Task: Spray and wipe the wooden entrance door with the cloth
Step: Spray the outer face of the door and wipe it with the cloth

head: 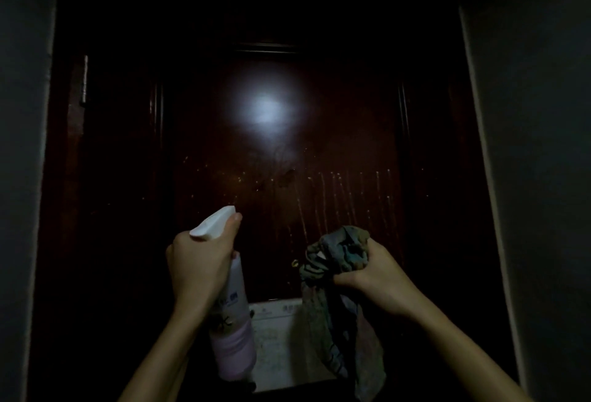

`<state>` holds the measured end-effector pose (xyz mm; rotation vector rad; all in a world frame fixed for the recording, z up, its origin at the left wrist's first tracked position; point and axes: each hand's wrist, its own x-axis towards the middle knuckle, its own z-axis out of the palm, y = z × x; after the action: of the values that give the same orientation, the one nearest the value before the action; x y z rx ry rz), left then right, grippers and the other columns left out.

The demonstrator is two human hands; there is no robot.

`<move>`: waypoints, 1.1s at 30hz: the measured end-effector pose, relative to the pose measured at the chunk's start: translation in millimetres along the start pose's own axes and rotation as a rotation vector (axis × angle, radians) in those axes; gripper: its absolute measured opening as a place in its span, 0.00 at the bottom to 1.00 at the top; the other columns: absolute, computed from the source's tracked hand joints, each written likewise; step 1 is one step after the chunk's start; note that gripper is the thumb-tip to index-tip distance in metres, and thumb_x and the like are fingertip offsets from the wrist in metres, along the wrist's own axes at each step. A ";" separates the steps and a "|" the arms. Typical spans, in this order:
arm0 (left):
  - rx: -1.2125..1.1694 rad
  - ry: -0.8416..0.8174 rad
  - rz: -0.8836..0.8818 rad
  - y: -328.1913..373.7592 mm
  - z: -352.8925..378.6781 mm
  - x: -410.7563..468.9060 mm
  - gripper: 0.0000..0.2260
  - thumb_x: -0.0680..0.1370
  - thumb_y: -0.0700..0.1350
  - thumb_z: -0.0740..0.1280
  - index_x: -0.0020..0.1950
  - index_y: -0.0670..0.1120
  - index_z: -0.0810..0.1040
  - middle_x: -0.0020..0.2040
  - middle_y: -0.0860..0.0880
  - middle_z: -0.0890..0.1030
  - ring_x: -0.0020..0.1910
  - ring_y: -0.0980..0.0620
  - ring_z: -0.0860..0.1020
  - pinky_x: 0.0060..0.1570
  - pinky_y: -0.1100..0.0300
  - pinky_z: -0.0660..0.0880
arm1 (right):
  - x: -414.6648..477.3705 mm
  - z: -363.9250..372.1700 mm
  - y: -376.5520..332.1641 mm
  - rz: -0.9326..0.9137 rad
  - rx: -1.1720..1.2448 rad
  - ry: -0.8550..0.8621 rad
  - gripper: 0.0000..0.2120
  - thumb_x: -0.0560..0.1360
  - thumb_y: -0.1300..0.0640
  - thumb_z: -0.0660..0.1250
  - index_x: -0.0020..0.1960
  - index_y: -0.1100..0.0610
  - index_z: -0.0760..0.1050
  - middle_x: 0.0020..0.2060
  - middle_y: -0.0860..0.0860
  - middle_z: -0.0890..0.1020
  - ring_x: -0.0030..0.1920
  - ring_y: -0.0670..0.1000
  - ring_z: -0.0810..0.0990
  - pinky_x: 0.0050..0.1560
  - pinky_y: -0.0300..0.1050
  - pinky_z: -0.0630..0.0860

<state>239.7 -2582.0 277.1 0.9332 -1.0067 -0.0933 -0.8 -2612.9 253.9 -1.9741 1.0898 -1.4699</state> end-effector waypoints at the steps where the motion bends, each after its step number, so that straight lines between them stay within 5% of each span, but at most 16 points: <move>1: -0.003 0.003 0.002 1.6 8.7 -2.9 0.14 0.74 0.55 0.75 0.33 0.55 0.75 0.31 0.51 0.80 0.33 0.54 0.80 0.38 0.58 0.76 | 0.4 -7.8 4.8 0.001 0.014 0.001 0.23 0.64 0.63 0.79 0.53 0.46 0.75 0.48 0.47 0.85 0.51 0.46 0.84 0.59 0.52 0.80; 3: -0.026 -0.010 -0.039 -0.8 16.4 -0.4 0.09 0.74 0.56 0.75 0.39 0.53 0.81 0.33 0.50 0.83 0.37 0.52 0.83 0.39 0.60 0.77 | 0.7 -15.7 11.0 -0.001 0.025 -0.003 0.23 0.63 0.62 0.79 0.53 0.46 0.76 0.47 0.47 0.86 0.50 0.45 0.84 0.58 0.52 0.80; 7: -0.015 -0.035 -0.066 -2.2 42.4 -10.0 0.18 0.68 0.63 0.76 0.45 0.50 0.84 0.32 0.50 0.85 0.39 0.50 0.85 0.46 0.52 0.82 | -0.2 -41.4 29.3 -0.010 0.059 -0.018 0.26 0.58 0.56 0.79 0.54 0.46 0.76 0.48 0.46 0.86 0.50 0.44 0.84 0.59 0.52 0.80; 11: 0.011 -0.018 0.013 4.5 65.8 -23.8 0.18 0.71 0.61 0.76 0.50 0.47 0.85 0.38 0.56 0.82 0.39 0.58 0.81 0.42 0.61 0.76 | 1.0 -61.4 46.3 -0.008 0.085 -0.015 0.28 0.54 0.52 0.77 0.54 0.45 0.77 0.48 0.46 0.86 0.51 0.46 0.84 0.59 0.54 0.80; 14: 0.016 -0.092 0.018 8.9 79.6 -28.2 0.22 0.69 0.64 0.74 0.55 0.51 0.86 0.46 0.58 0.85 0.49 0.60 0.82 0.46 0.65 0.74 | -2.5 -74.4 56.6 -0.013 0.088 -0.044 0.27 0.56 0.53 0.77 0.54 0.46 0.77 0.49 0.46 0.86 0.51 0.45 0.84 0.58 0.53 0.80; 19: -0.005 -0.057 0.022 14.9 106.1 -44.4 0.24 0.66 0.65 0.75 0.56 0.51 0.86 0.43 0.57 0.84 0.47 0.55 0.83 0.49 0.60 0.77 | -8.0 -98.3 71.4 0.004 0.105 -0.040 0.23 0.62 0.60 0.78 0.54 0.47 0.76 0.48 0.47 0.85 0.50 0.45 0.84 0.57 0.51 0.80; 22: -0.033 -0.060 0.045 20.9 121.3 -47.3 0.18 0.71 0.60 0.75 0.56 0.53 0.86 0.47 0.56 0.85 0.51 0.56 0.83 0.49 0.63 0.76 | -10.9 -112.3 78.5 0.011 0.106 -0.034 0.24 0.62 0.60 0.78 0.54 0.47 0.77 0.48 0.46 0.85 0.50 0.44 0.84 0.57 0.49 0.80; 26: -0.061 -0.125 0.009 30.8 139.1 -52.4 0.07 0.73 0.56 0.75 0.49 0.57 0.85 0.43 0.56 0.87 0.47 0.58 0.85 0.58 0.52 0.80 | -10.7 -132.3 82.9 0.015 0.103 -0.019 0.22 0.63 0.62 0.78 0.53 0.47 0.77 0.48 0.46 0.85 0.50 0.44 0.84 0.55 0.45 0.80; 28: -0.049 -0.115 -0.015 34.4 149.9 -56.7 0.08 0.73 0.56 0.76 0.47 0.56 0.83 0.35 0.53 0.85 0.41 0.54 0.85 0.55 0.50 0.81 | -9.6 -141.8 83.8 0.010 0.101 -0.006 0.21 0.63 0.62 0.78 0.51 0.46 0.77 0.47 0.46 0.85 0.49 0.43 0.84 0.54 0.44 0.79; 33: -0.094 -0.070 -0.028 38.3 170.5 -67.8 0.18 0.72 0.57 0.76 0.54 0.46 0.84 0.43 0.51 0.85 0.42 0.52 0.83 0.47 0.55 0.80 | -8.7 -158.4 90.2 0.013 0.116 0.004 0.24 0.58 0.55 0.78 0.52 0.45 0.77 0.48 0.45 0.86 0.51 0.45 0.84 0.57 0.50 0.80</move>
<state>59.9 -2633.0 291.6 0.8626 -1.0451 -0.1963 -179.7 -2643.1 235.0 -1.8819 0.9933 -1.4964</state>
